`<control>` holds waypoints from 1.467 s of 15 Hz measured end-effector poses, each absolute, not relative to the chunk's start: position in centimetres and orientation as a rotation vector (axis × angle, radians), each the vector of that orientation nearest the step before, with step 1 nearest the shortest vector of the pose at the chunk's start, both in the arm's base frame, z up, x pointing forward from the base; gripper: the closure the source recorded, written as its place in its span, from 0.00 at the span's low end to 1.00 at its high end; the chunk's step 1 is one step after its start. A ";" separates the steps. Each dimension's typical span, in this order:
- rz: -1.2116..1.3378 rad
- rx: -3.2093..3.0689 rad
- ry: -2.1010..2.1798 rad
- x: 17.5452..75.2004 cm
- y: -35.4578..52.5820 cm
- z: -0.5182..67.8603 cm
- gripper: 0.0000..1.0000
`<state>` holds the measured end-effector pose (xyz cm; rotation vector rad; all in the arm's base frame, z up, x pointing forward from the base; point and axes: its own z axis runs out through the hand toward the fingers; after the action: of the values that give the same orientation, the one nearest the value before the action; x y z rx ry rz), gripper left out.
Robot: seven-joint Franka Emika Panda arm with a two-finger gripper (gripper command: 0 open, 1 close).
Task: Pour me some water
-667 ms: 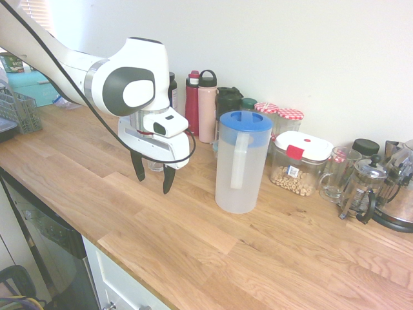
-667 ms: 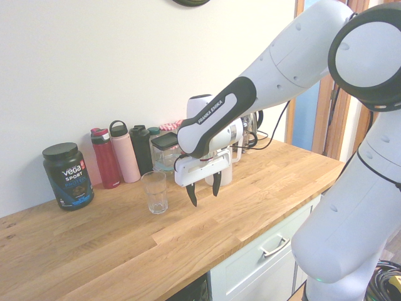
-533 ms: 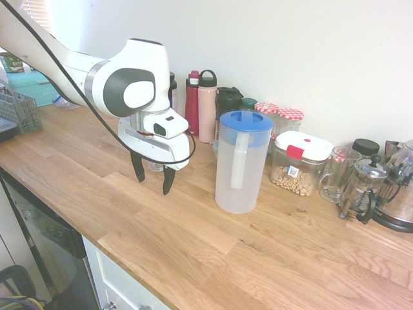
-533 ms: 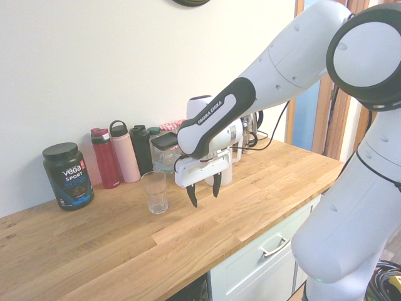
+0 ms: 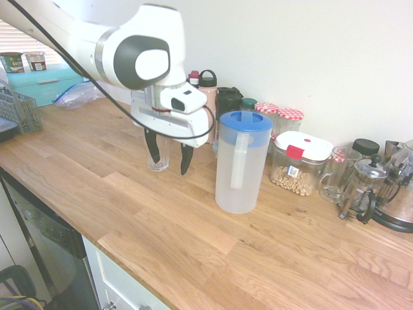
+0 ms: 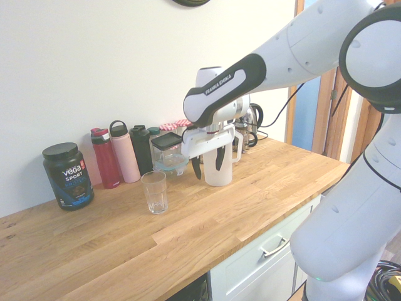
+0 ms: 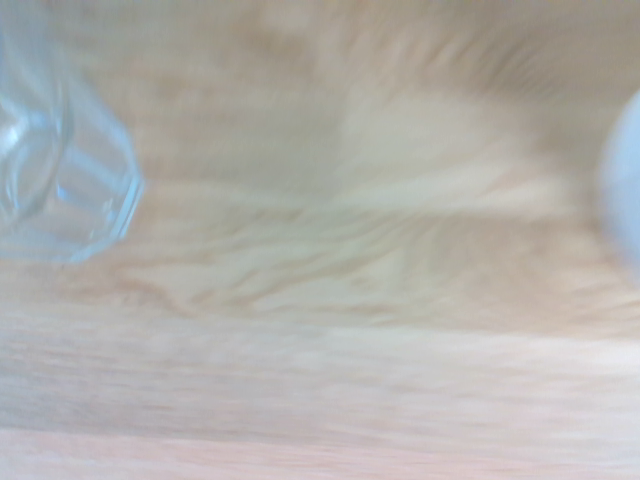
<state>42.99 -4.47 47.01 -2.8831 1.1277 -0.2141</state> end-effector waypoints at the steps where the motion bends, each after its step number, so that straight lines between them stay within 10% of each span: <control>1: -0.236 -2.894 1.093 42.5 -5.8 48.4 0.00; 17: -0.478 -2.917 0.968 43.8 -18.8 50.9 0.00; 18: -0.474 -2.917 0.961 44.3 -18.7 50.2 1.00; 22: -0.468 -2.920 0.949 45.0 -18.6 49.3 1.00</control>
<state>44.96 -18.58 49.29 -2.9201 0.9493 -0.4676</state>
